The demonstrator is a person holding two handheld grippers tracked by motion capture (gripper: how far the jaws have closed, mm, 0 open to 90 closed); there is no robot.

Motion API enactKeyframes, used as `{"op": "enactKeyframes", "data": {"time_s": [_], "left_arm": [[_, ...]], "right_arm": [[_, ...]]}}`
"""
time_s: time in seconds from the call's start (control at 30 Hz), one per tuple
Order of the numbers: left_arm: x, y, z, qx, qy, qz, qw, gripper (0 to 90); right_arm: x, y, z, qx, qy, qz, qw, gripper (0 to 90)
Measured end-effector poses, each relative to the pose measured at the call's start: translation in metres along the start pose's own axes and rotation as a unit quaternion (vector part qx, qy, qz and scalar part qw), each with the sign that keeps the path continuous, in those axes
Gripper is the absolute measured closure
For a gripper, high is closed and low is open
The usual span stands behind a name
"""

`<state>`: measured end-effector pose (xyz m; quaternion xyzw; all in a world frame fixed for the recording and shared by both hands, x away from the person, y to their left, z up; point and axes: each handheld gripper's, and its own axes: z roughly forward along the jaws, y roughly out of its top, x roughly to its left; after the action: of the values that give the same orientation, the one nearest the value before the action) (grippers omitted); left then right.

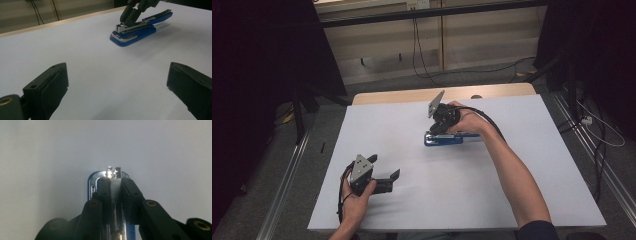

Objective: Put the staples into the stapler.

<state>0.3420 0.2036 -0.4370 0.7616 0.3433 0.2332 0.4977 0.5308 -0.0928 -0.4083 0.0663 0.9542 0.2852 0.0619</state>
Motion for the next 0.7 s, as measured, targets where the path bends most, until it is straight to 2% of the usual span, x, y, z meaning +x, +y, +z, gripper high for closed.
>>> {"op": "enactKeyframes", "data": {"time_s": [0.23,0.7], "left_arm": [[0.0003,0.0000,-0.0002,-0.001,0.000,0.000,1.0000,3.8],[0.0004,0.0000,-0.0002,-0.001,0.000,0.000,1.0000,3.8]], "right_arm": [[-0.0004,0.0000,0.0002,-0.001,0.001,0.000,1.0000,76.4],[-0.0012,-0.0011,-0.0028,-0.012,-0.010,0.021,0.9997,68.5]]}}
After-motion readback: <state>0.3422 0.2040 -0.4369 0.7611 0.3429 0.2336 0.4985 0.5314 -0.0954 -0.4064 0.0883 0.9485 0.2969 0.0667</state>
